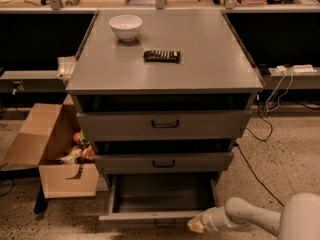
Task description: Close bottom drawer
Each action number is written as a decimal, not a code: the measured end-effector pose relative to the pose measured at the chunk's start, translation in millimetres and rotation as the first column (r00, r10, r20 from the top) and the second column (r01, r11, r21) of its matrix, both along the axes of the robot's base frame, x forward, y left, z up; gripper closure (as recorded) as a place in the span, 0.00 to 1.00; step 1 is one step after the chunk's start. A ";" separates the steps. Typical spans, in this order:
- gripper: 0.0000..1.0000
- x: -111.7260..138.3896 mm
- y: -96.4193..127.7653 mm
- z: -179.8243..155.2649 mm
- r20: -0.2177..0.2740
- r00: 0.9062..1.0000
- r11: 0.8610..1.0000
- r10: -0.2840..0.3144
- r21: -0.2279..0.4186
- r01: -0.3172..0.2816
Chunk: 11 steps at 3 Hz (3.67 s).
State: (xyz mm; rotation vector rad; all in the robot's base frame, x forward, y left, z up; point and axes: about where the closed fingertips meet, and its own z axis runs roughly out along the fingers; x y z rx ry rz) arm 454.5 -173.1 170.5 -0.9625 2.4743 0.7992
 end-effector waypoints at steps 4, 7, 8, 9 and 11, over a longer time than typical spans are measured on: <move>1.00 15.8 -0.7 -2.4 0.013 0.995 0.995 -0.095 0.025 0.094; 1.00 35.3 -4.5 -4.6 0.035 0.989 0.988 -0.145 0.051 0.143; 1.00 46.6 -6.7 -5.4 0.047 0.984 0.983 -0.171 0.068 0.168; 1.00 46.6 -6.6 -5.4 0.047 0.984 0.983 -0.171 0.068 0.168; 1.00 -1.5 1.7 3.2 -0.004 0.993 0.989 -0.116 0.086 0.116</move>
Offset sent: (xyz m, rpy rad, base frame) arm 0.0499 -0.0059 -0.0150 0.0549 -0.0150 -0.3205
